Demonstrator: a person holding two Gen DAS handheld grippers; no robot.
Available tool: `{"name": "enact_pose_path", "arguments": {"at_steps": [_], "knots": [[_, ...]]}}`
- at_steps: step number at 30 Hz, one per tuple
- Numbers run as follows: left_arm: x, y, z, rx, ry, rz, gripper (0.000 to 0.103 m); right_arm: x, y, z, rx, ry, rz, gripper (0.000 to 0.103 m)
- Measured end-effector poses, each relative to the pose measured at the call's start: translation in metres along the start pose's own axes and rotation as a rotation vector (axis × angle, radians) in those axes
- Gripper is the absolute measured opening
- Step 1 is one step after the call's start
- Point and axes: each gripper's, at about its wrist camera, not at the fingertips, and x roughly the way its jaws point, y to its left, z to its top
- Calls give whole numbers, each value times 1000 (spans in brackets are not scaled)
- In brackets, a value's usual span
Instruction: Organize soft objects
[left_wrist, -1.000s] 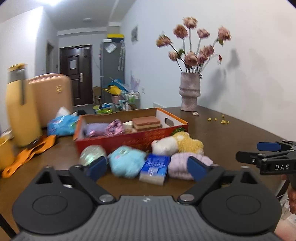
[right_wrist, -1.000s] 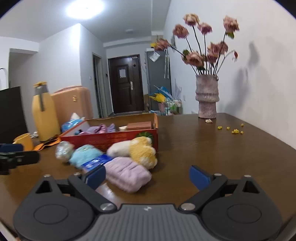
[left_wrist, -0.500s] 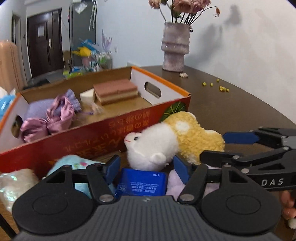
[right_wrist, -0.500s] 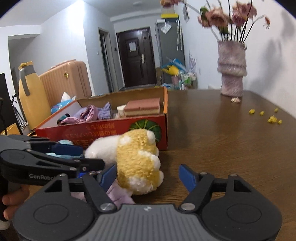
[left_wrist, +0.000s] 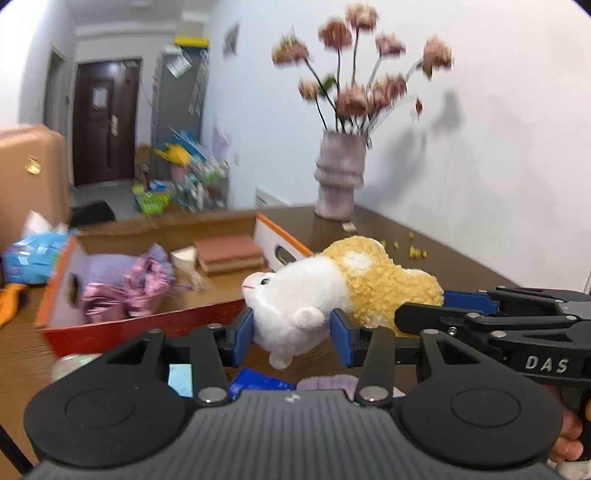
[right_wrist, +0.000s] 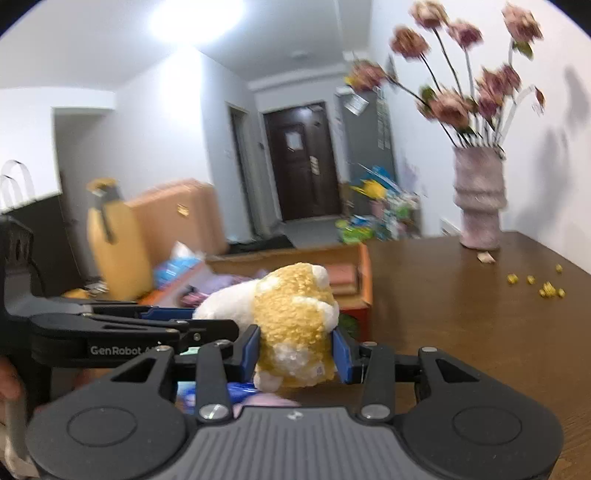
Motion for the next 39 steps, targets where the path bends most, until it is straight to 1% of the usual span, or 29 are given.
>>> {"name": "enact_pose_path", "arguments": {"at_steps": [3,6,9,11,13,15,17,18,19,21,23,24,25,26,29,32,34,36,39], "knots": [[-40,-2,-22,-14,-19,50,46,-20,23,-17,-13,22,73,41],[-69,4,-57,-80,34,78,45,-27,38,-46,6,82,122,41],[-84,12,-89,-141,89,95,44,-28,48,-76,38,146,146,41],[-92,13,-107,-134,101,102,44,-31,56,-92,32,164,145,41],[-96,13,-121,-96,94,103,44,-35,62,-107,3,161,139,43],[-99,11,-129,-58,85,102,46,-40,66,-116,-21,154,115,47],[-103,11,-135,-28,60,96,49,-45,71,-124,-51,142,101,60],[-104,11,-136,-18,48,96,51,-45,75,-128,-63,136,101,71],[-103,11,-137,-8,37,92,53,-45,77,-131,-76,126,107,71],[-99,10,-140,4,39,91,54,-42,80,-132,-91,124,103,70],[-94,12,-140,-3,50,80,53,-37,83,-132,-108,121,94,61],[-93,13,-141,-8,54,84,53,-37,84,-132,-116,118,88,52],[-92,13,-142,-10,52,97,47,-38,85,-132,-122,112,77,47],[-92,14,-141,-14,54,95,47,-40,85,-130,-120,102,74,47],[-104,18,-131,-58,53,51,46,-60,89,-114,-128,64,80,45],[-124,20,-113,-85,10,-9,45,-84,94,-85,-145,-7,93,45],[-129,24,-100,-125,17,-47,43,-87,93,-65,-116,-5,83,45],[-126,30,-91,-176,44,-87,42,-84,87,-48,-53,3,73,45],[-118,36,-84,-208,76,-106,40,-73,81,-32,0,23,61,44]]}}
